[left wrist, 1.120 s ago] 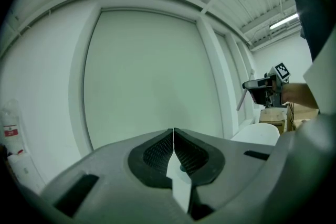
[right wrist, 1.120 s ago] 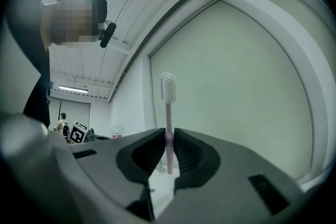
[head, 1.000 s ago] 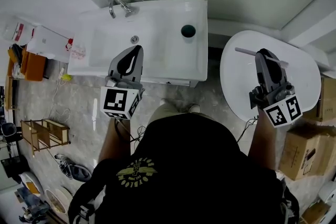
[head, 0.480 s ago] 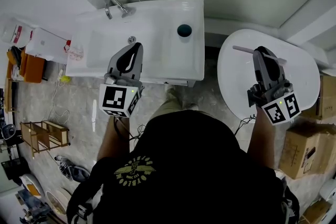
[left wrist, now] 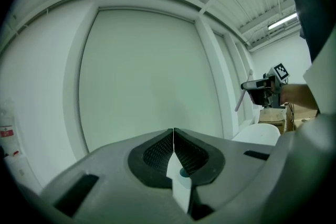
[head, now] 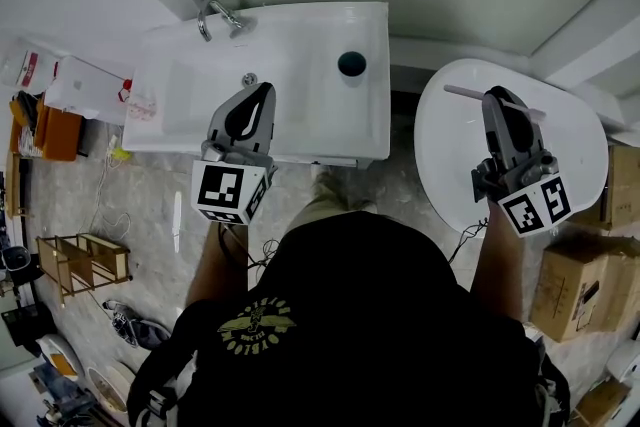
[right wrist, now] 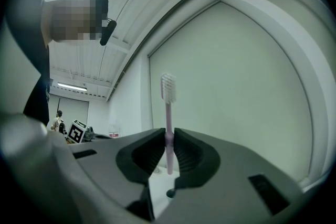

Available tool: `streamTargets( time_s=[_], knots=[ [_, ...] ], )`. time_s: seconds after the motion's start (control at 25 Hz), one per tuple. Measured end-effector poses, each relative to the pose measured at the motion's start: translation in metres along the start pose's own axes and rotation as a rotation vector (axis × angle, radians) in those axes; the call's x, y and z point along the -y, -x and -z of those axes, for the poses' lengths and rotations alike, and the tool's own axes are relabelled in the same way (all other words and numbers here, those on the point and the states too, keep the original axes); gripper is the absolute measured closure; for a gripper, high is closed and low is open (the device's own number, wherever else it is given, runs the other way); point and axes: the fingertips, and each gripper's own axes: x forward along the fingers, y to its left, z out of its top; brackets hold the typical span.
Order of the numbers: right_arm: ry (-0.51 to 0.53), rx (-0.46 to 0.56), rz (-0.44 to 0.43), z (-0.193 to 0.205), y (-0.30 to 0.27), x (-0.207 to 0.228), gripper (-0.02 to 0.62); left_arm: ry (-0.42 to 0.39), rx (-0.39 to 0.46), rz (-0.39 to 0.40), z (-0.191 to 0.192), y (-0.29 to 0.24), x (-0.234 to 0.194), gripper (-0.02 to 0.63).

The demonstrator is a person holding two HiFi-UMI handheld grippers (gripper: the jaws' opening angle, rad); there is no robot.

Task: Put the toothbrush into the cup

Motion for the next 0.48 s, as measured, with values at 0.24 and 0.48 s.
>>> streamTargets(
  time_s=[0.24, 0.48],
  knots=[
    [-0.006, -0.020, -0.009, 0.010, -0.021, 0.004, 0.541, 0.017, -0.019, -0.012, 0.012, -0.008, -0.014, 0.592],
    [-0.007, -0.038, -0.028, 0.016, -0.047, 0.006, 0.541, 0.030, -0.026, -0.034, 0.017, -0.014, -0.033, 0.592]
  ],
)
